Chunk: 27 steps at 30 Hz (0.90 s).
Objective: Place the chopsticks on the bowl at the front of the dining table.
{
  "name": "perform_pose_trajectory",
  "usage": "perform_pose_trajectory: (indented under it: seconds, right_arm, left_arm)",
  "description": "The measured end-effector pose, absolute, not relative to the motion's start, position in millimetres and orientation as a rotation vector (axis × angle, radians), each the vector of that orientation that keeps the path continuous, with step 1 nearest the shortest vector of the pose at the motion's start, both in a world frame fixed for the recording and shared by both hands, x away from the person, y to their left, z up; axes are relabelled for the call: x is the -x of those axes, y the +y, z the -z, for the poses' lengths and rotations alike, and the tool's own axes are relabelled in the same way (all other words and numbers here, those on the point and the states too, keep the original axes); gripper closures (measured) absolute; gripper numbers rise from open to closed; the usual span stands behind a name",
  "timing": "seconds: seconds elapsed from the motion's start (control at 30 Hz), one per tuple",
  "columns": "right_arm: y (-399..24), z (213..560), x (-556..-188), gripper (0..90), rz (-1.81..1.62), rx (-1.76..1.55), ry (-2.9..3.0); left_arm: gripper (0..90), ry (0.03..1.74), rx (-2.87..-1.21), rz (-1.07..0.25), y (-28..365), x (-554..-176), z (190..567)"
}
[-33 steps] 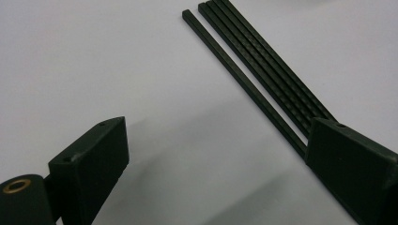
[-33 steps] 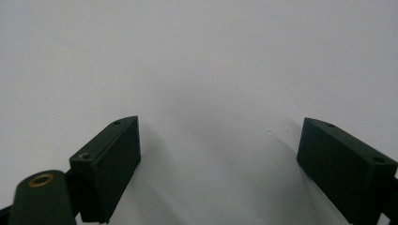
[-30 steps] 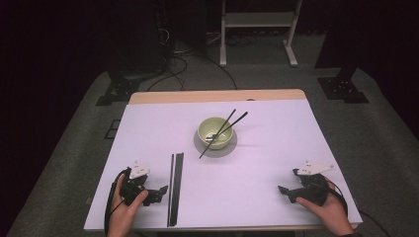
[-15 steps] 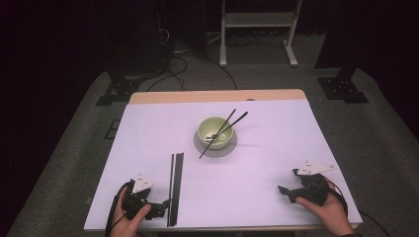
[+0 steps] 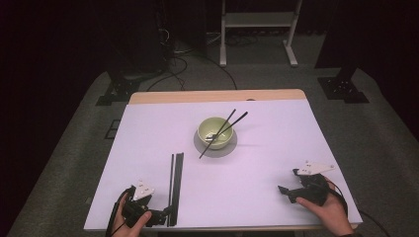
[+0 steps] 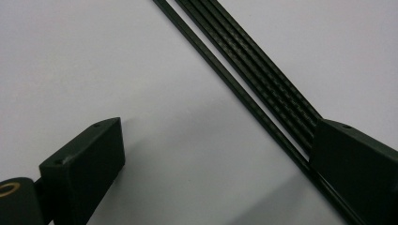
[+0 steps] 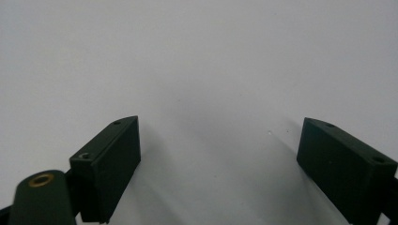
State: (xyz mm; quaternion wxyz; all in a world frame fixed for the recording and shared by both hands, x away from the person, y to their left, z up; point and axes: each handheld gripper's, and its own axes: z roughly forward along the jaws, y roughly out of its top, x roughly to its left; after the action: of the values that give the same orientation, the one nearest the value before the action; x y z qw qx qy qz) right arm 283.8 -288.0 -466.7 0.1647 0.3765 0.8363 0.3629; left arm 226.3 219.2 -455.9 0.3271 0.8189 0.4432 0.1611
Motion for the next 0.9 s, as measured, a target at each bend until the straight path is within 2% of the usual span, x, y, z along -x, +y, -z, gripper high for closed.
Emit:
perform_pose_trajectory:
  seconds: [0.9]
  right_arm:
    - [-288.1,466.8,-283.9,12.2,-1.035,-1.073,2.383]
  left_arm:
    - [2.1,1.189,-2.172,-0.482,227.7,-228.1,456.0]
